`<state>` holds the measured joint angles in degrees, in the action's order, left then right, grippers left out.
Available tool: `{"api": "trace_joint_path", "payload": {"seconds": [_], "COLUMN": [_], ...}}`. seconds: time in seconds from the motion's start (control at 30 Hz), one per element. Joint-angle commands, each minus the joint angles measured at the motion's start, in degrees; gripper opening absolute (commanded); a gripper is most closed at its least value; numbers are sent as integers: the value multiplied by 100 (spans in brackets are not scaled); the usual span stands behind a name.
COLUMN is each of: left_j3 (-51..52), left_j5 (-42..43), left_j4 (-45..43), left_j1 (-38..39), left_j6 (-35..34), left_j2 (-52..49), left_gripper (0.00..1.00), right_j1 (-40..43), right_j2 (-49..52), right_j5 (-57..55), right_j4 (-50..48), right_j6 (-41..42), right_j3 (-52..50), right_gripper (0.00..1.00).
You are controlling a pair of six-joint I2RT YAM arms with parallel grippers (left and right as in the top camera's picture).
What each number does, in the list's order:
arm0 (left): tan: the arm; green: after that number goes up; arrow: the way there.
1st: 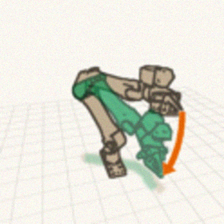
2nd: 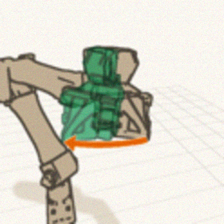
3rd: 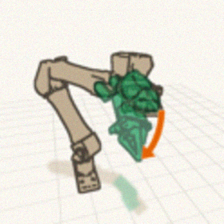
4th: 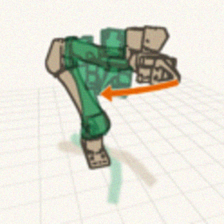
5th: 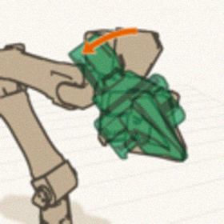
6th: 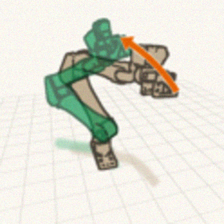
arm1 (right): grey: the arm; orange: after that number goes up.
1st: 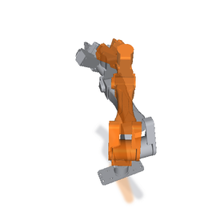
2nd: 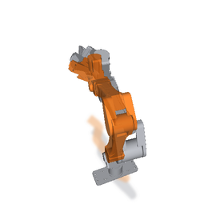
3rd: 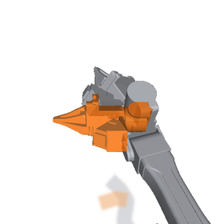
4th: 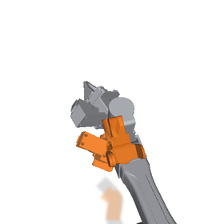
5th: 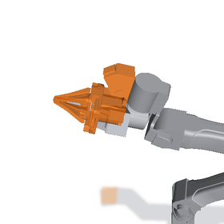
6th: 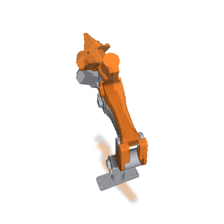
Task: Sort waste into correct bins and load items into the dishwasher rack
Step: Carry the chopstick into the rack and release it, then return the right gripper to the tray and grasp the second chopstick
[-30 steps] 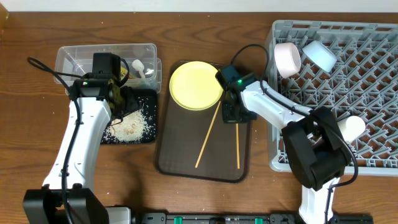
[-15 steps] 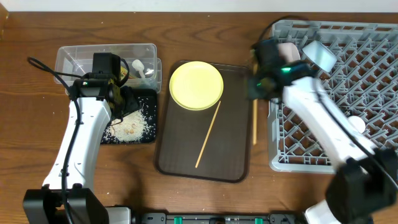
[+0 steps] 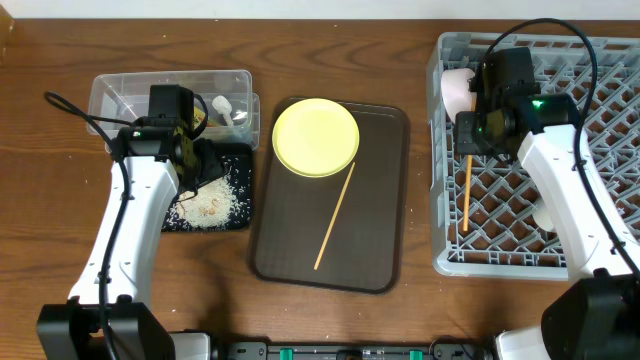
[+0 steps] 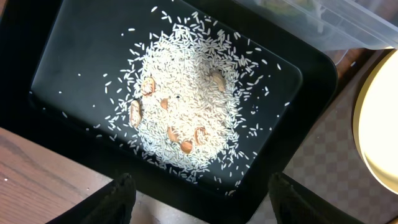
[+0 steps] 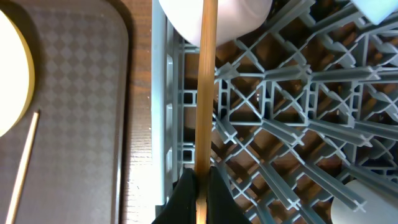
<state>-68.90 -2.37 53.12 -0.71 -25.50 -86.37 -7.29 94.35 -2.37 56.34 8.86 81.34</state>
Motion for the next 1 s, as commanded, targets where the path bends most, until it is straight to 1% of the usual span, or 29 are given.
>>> {"api": "trace_joint_path", "payload": {"seconds": [0.0, 0.07, 0.2, 0.27, 0.37, 0.57, 0.63, 0.77, 0.83, 0.97], "left_j3": [7, 7, 7, 7, 7, 7, 7, 7, 7, 7], "left_j5": [-111, -111, -109, -109, -109, -111, -109, -111, -109, -109], "left_j4": [17, 15, 17, 17, 20, 17, 17, 17, 17, 15], "left_j1": [-24, -24, -24, -24, -24, -24, -24, -24, -24, -24], "left_j6": [-15, -15, -15, -15, -13, -13, -15, -13, -13, -15], "left_j2": [22, 22, 22, 22, 22, 22, 22, 22, 22, 22], "left_gripper": [72, 72, 72, 72, 72, 72, 72, 72, 72, 72], "right_j1": [35, 35, 31, 31, 31, -37, -118, -435, -673, -1305], "right_j2": [173, 256, 341, 341, 341, 337, 337, 337, 339, 391], "right_j5": [-13, -13, -15, -15, -15, 13, 186, 988, 1427, 1545], "right_j4": [24, 17, -133, -223, -330, -420, -455, -839, -1093, -1427], "right_j6": [-229, -227, -225, -225, -227, -227, -229, -227, -223, 76], "right_j3": [-157, -177, -177, -177, -175, -55, 72, 236, 236, 234], "right_gripper": [1, 2, 9, 18, 28, 33, 35, 39, 44, 51]}}
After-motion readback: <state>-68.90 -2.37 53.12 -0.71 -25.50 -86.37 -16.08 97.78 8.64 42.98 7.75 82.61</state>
